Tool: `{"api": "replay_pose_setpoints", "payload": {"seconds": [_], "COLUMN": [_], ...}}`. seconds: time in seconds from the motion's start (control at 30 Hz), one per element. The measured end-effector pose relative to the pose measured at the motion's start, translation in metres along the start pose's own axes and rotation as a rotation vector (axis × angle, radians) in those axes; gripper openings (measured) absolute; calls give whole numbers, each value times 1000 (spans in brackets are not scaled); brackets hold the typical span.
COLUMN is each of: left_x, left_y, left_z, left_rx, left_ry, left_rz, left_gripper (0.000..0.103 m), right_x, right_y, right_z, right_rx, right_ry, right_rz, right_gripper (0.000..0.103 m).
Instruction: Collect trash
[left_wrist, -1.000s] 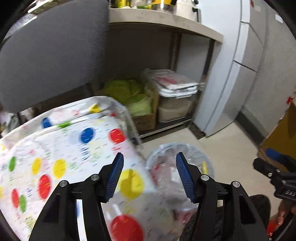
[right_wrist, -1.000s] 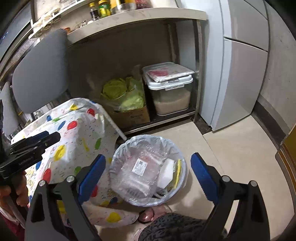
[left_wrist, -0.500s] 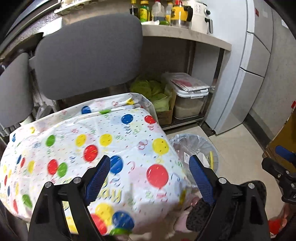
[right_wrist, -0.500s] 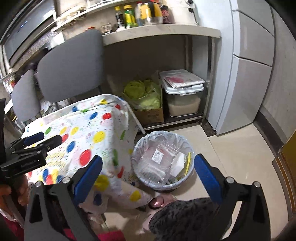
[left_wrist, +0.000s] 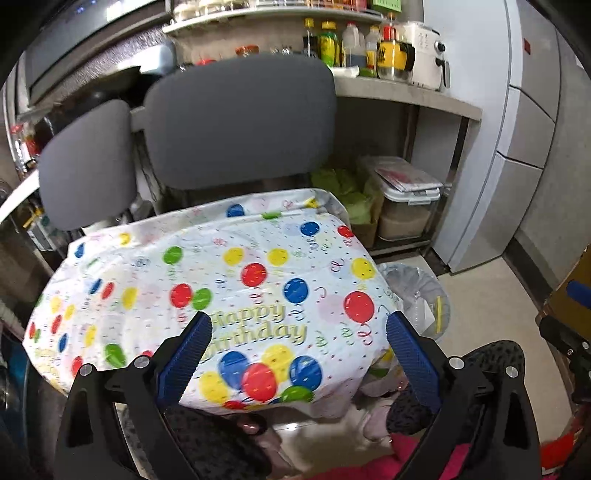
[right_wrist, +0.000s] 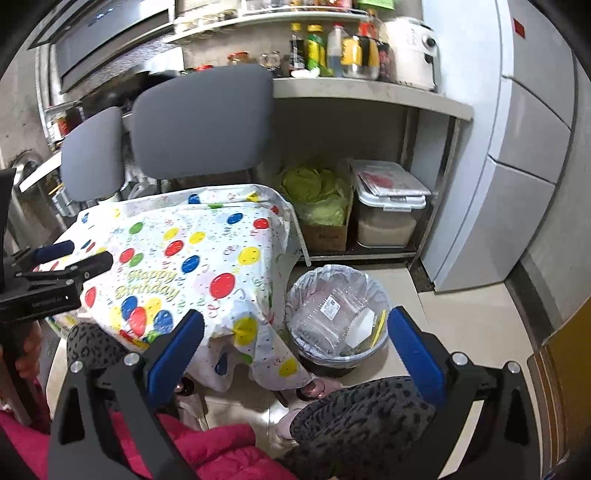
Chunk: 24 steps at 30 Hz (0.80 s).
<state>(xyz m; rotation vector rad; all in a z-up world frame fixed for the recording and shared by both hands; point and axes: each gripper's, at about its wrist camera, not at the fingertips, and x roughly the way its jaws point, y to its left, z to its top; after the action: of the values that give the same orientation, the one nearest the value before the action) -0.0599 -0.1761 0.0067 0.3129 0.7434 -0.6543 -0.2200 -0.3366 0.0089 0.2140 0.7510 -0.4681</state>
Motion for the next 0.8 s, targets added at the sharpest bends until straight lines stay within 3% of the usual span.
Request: {"api": "replay_pose_setpoints", "payload": {"seconds": [0.3, 0.8], "left_x": [-19, -10], "left_y": [21, 15], "left_z": [-6, -9], "left_rx": [-44, -22], "left_ry": [1, 34], "left_rz": [81, 66], "left_gripper": [95, 95], "right_x": [-10, -9], "right_y": [1, -5], "right_z": [-5, -8], "right_rx": [21, 44], "right_ry": [-28, -32], "right_rz": [-7, -31], "right_gripper": [97, 97]}}
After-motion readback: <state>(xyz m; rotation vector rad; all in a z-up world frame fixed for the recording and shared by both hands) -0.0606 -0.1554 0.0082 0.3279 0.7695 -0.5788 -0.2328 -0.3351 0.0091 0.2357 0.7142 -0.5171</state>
